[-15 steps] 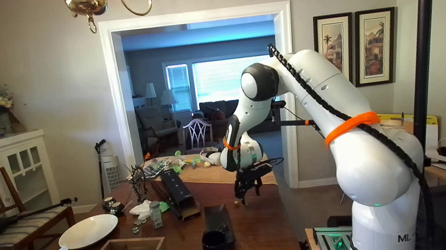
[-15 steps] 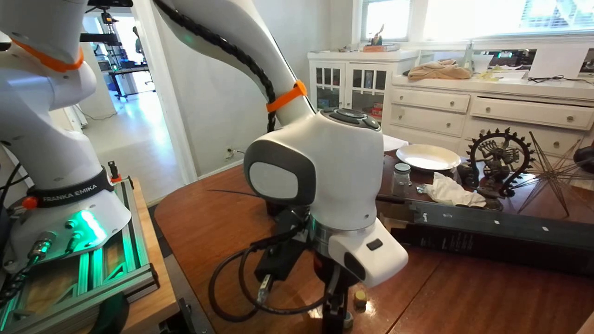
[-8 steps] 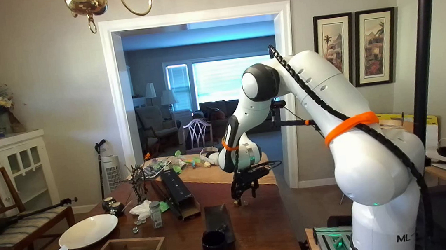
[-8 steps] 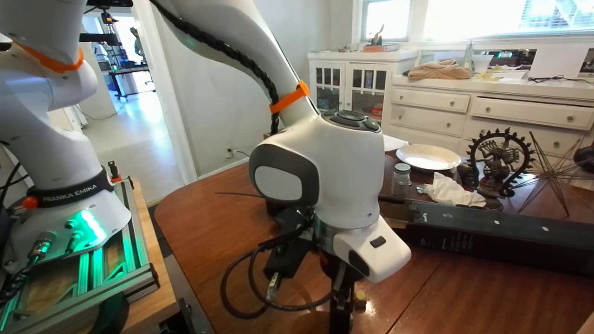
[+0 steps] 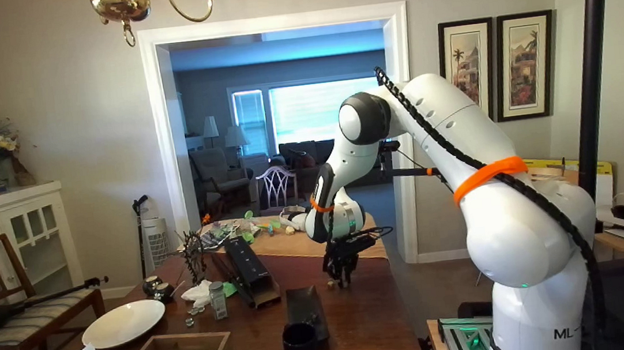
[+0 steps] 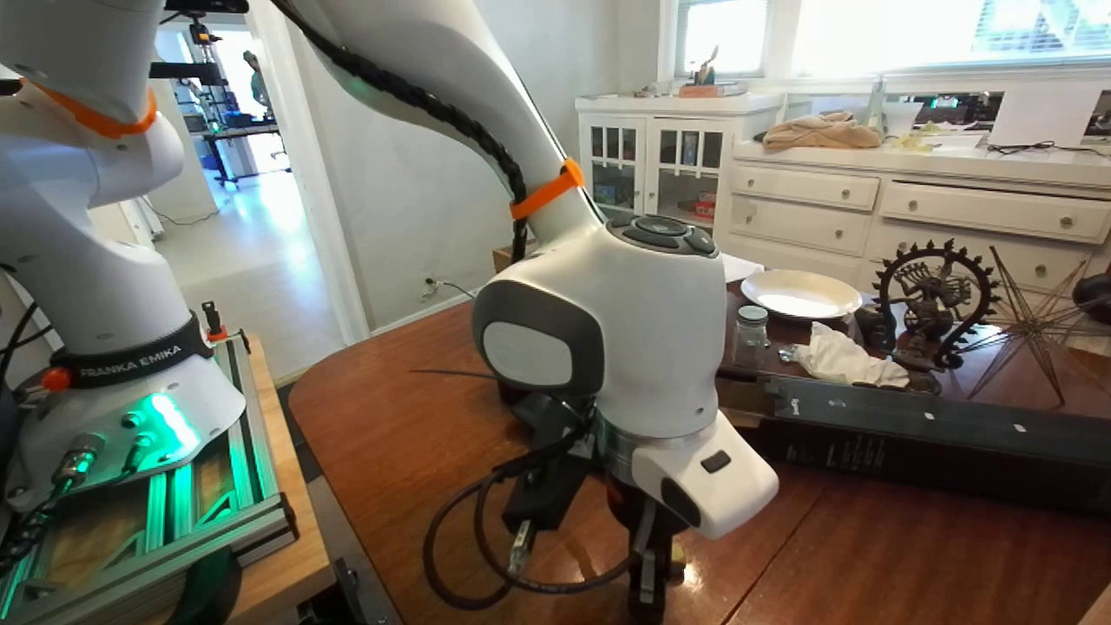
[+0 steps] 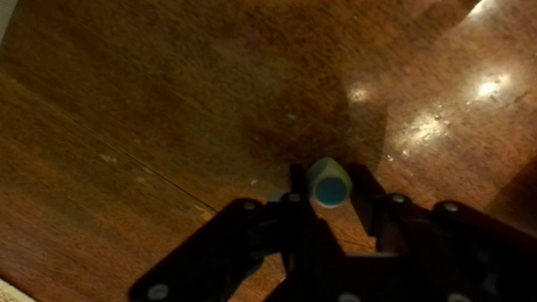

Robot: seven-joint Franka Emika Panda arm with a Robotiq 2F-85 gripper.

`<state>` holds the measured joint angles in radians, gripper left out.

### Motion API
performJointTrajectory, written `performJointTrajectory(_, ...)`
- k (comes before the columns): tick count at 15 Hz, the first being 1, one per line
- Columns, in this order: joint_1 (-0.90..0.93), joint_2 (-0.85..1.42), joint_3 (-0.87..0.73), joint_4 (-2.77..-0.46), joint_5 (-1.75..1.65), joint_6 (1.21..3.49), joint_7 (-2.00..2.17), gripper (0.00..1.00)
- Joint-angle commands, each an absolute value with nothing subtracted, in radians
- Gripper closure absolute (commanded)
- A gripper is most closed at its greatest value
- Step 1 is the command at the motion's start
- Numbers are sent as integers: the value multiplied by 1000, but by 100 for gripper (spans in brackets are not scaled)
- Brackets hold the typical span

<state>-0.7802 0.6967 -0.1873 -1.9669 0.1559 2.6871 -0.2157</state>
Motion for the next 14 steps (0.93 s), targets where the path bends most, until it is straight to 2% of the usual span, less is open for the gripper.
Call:
performJointTrajectory(1, -800, 720, -170, -1947, 170, 2710, -211, 95)
performJointTrajectory(2, -803, 717, -168, -1948, 171, 2705, -212, 92)
performJointTrajectory(14, -860, 657, -68, -1942, 245, 2683, -246, 92)
